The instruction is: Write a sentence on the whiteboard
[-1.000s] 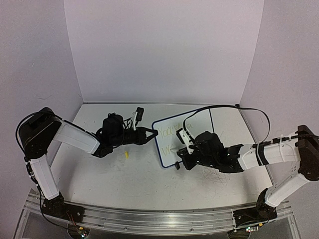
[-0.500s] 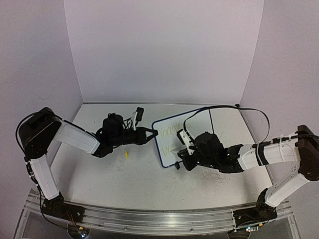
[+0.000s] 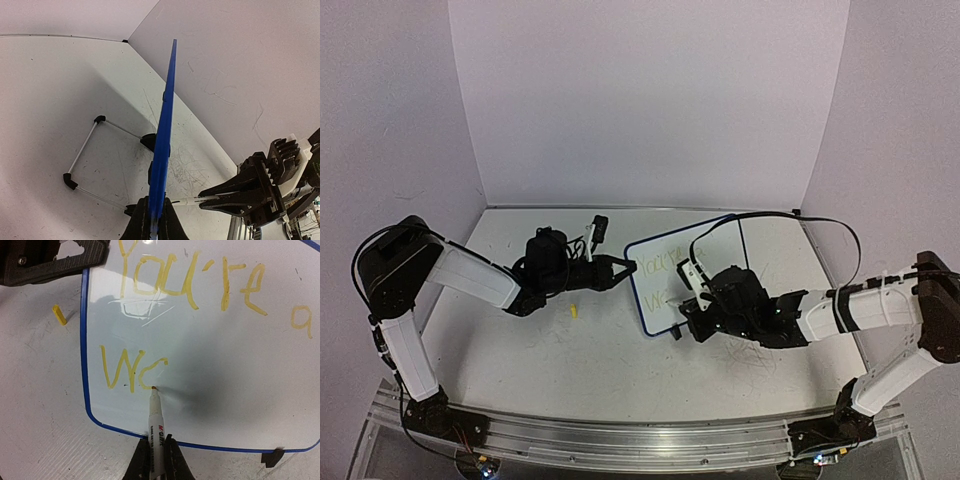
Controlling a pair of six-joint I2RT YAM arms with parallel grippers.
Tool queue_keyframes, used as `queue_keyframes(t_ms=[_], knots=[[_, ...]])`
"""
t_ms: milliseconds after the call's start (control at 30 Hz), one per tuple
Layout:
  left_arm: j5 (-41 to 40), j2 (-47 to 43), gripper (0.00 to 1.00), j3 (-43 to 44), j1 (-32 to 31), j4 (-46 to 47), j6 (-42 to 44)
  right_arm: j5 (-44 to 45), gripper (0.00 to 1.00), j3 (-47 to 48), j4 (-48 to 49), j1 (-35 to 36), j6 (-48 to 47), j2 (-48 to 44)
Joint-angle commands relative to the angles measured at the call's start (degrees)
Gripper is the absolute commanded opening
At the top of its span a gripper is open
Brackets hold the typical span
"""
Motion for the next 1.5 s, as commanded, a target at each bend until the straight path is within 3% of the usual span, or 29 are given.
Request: queue_keyframes(t_ms=[0,700,1467], knots=[[-0.2,-0.6,0.00,1.2,0.4,-1.0,-1.3,3.5,0.00,1.2,1.8,0.0,0.2,0.4],[1.9,0.4,0.00,1.5,0.3,-1.0,-1.2,5.3,0.00,4.3,5.1,-0.5,-0.7,2.3],[1.3,0.0,0.00,1.7,0.3,-1.0,-0.6,3.6,0.00,-2.8,3.1,-0.5,3.2,0.5]])
